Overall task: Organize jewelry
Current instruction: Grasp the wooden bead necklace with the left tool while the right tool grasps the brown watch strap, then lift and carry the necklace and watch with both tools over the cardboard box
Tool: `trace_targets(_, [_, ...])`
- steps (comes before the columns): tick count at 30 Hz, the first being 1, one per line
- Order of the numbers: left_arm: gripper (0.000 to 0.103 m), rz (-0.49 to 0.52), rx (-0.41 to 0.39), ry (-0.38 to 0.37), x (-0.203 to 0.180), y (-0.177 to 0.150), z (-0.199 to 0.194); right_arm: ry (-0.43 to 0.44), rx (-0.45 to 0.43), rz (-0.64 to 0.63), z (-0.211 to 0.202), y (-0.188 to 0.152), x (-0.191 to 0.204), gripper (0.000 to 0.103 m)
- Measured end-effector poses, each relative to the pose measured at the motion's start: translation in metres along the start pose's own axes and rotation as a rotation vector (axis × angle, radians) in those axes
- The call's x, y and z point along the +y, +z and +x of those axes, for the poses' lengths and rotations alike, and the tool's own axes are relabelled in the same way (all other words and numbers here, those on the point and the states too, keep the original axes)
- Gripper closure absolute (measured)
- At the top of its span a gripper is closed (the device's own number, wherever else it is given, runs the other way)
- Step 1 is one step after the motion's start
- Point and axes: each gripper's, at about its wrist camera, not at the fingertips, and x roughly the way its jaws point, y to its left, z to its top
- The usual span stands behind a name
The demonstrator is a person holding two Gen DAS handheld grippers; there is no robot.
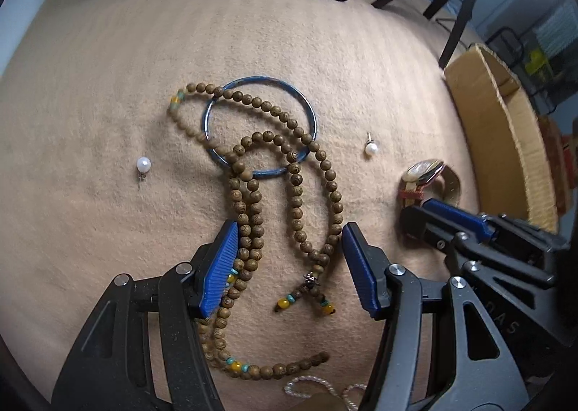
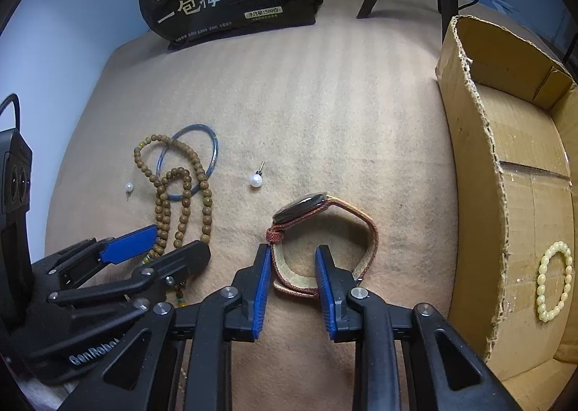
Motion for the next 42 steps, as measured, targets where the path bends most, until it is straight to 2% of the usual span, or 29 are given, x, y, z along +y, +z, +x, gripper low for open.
trace_targets(3, [0.046,0.031,-0.013,0.032,-0.006,-0.001,0.004,0.005,-0.002,0.000,0.000,-0.001,0.000,0.079])
trace_targets(8, [0.055,0.033,-0.024,0.055,-0.007,0.000,0.007,0.002,-0.002,-0.002,0.000,-0.002,0.001,0.079])
trace_targets(12, [0.068,0.052,-0.042,0.078,0.000,-0.003,0.003,-0.003,-0.004,-0.001,0.001,-0.002,0.002,0.079])
trace_targets(15, [0.085,0.054,-0.051,0.087,0.004,-0.002,0.002,-0.007,-0.007,-0.005,-0.002,0.000,0.002,0.080])
trace_targets(18, [0.092,0.034,-0.052,0.071,0.011,0.000,0.001,-0.009,-0.009,-0.011,-0.003,0.000,0.003,0.081])
trace_targets(20, [0.092,0.021,-0.051,0.053,0.016,0.001,-0.001,-0.005,-0.010,-0.010,-0.004,0.001,0.004,0.085])
trace_targets(21, [0.092,0.017,-0.052,0.048,0.018,0.001,-0.002,0.007,-0.011,-0.007,-0.005,0.001,0.004,0.092])
trace_targets(22, [0.092,0.015,-0.054,0.044,0.020,0.001,-0.004,0.011,-0.011,-0.007,-0.006,0.002,0.004,0.094])
trace_targets(25, [0.092,0.003,-0.063,0.032,0.026,0.000,-0.010,0.005,-0.021,-0.013,-0.007,0.002,0.007,0.099])
trace_targets(36, [0.092,-0.053,-0.143,-0.058,0.053,-0.006,-0.064,0.029,-0.078,0.001,-0.029,-0.004,0.007,0.101])
trace_targets(42, [0.092,-0.074,-0.203,-0.119,0.050,-0.007,-0.093,0.058,-0.131,-0.004,-0.053,-0.009,0.009,0.101])
